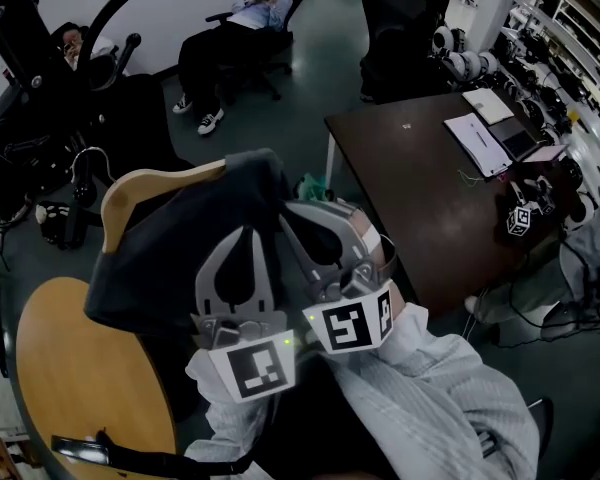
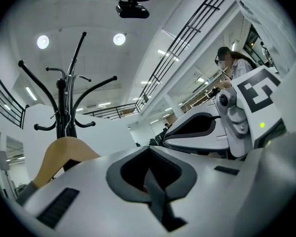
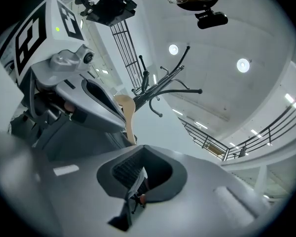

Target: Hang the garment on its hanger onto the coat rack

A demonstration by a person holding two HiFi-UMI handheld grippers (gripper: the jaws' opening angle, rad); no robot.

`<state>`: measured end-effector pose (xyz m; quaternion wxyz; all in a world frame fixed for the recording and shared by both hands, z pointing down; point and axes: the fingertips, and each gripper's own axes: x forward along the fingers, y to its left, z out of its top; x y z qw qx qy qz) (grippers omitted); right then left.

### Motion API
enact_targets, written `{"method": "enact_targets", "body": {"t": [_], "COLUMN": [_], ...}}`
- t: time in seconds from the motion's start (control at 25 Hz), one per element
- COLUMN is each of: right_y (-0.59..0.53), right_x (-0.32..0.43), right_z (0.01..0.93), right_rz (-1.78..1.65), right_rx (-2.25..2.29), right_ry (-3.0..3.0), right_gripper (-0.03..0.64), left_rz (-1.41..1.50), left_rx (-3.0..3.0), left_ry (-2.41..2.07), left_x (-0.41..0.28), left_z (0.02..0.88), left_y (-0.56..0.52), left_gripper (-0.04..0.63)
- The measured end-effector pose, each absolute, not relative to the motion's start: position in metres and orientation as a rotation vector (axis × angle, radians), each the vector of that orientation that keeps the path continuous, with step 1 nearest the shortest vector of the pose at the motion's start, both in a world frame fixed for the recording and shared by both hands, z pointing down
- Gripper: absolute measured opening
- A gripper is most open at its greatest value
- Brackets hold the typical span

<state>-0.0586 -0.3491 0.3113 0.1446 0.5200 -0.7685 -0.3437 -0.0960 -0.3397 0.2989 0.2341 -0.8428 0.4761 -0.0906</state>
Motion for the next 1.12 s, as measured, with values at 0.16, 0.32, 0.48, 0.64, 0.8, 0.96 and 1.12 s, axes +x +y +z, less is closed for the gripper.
{"method": "enact_targets", "body": {"t": [0.16, 0.32, 0.48, 0.64, 0.8, 0.96, 1.12], "right_y": [-0.353, -0.357, -0.358, -0.358, -0.359, -0.357, -0.357], "right_x": [-0.058, -0.055, -0.051, -0.047, -0.045, -0.046, -0.048], "right_z": [0.309, 0.309, 0.308, 0.307, 0.308, 0.311, 0.314], "right_rz": [-0.994, -0.999, -1.009, -1.01, -1.008, -1.002, -0.998], "right_rx": [1.481, 1.478, 1.467, 1.469, 1.463, 1.46, 1.461], "right_ry": [-2.232, -2.231, -2.222, -2.231, -2.24, -2.253, -2.264], "right_gripper": [0.0, 0.0, 0.0, 0.0, 0.0, 0.0, 0.0], "left_rz": [-0.253, -0.26, -0.248, -0.261, -0.28, -0.288, -0.299], "left_rx": [-2.317, -2.314, -2.308, -2.313, -2.311, -2.307, -2.299], "left_ry": [1.31, 1.311, 1.304, 1.301, 1.299, 1.315, 1.337], "left_x": [-0.095, -0.091, -0.086, -0.083, -0.082, -0.085, -0.09], "left_z": [0.298, 0.298, 0.294, 0.295, 0.296, 0.298, 0.301], "left_y": [-0.346, -0.351, -0.351, -0.349, -0.348, -0.346, -0.348], "left_gripper": [0.006, 0.005, 0.005, 0.006, 0.005, 0.005, 0.005]}}
